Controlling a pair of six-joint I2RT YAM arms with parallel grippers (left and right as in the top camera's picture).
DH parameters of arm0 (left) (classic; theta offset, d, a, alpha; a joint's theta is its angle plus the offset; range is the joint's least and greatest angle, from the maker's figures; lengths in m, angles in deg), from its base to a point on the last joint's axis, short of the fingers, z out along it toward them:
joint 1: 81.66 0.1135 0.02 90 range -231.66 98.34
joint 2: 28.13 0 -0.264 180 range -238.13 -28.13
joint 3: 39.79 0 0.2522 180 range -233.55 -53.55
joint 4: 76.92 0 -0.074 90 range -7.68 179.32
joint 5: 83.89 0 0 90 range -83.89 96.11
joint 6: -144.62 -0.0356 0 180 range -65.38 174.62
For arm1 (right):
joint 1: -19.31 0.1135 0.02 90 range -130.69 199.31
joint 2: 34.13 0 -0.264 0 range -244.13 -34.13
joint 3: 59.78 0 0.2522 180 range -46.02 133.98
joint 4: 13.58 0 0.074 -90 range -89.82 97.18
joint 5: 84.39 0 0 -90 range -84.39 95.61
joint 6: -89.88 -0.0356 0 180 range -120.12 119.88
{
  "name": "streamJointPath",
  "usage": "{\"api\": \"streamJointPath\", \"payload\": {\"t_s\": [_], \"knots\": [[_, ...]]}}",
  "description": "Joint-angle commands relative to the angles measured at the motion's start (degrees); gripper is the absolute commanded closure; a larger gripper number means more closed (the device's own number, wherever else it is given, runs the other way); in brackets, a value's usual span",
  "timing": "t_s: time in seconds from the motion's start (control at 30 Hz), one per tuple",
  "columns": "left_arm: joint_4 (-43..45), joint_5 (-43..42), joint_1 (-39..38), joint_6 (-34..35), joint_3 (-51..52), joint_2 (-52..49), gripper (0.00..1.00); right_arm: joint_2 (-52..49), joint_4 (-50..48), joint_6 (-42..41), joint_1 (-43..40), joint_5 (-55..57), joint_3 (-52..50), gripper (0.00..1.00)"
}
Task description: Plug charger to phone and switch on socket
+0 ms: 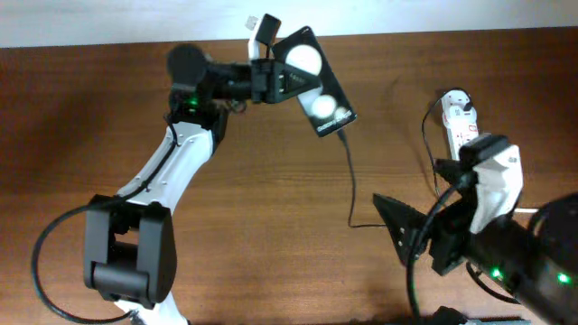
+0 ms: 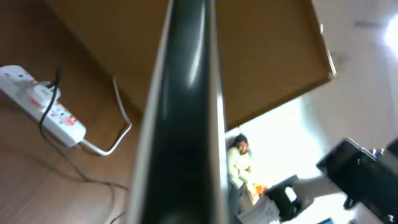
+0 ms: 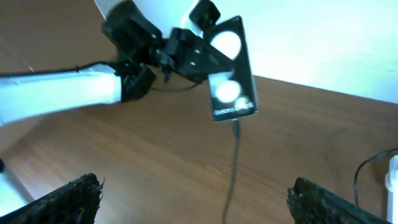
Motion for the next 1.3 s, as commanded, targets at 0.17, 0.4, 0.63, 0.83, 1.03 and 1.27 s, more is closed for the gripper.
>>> {"api": "streamJointPath", "payload": {"t_s": [0.17,0.4,0.63,0.83,1.03,1.27], "knots": [[-50.25,26.97,-7.63,-42.84,-3.32,0.85,1.00,-3.02,1.95,-3.10,-0.15,-5.27,0.42,0.01],[-72.28,34.05,-7.48,-60.22,-3.32,-2.34,1.00,-12.74,14.53,-4.76,-0.15,-5.33,-1.84,0.01],[-70.47,25.09,-3.02,-62.66,-3.32,-16.98,1.00,-15.10,16.04,-8.00,-0.15,0.22,-1.84,0.01],[-76.17,33.24,-3.02,-66.69,-3.30,-18.75,0.98,-15.10,14.49,-8.00,-0.15,2.27,-1.84,0.01],[-77.35,23.21,-3.30,-78.03,-3.43,-18.75,1.00,-15.10,13.66,-8.00,-0.15,2.25,-1.84,0.01],[-94.16,27.10,-4.52,-69.79,-20.22,-18.75,1.00,-15.10,13.70,-8.00,-0.15,4.74,-1.84,0.01]]}}
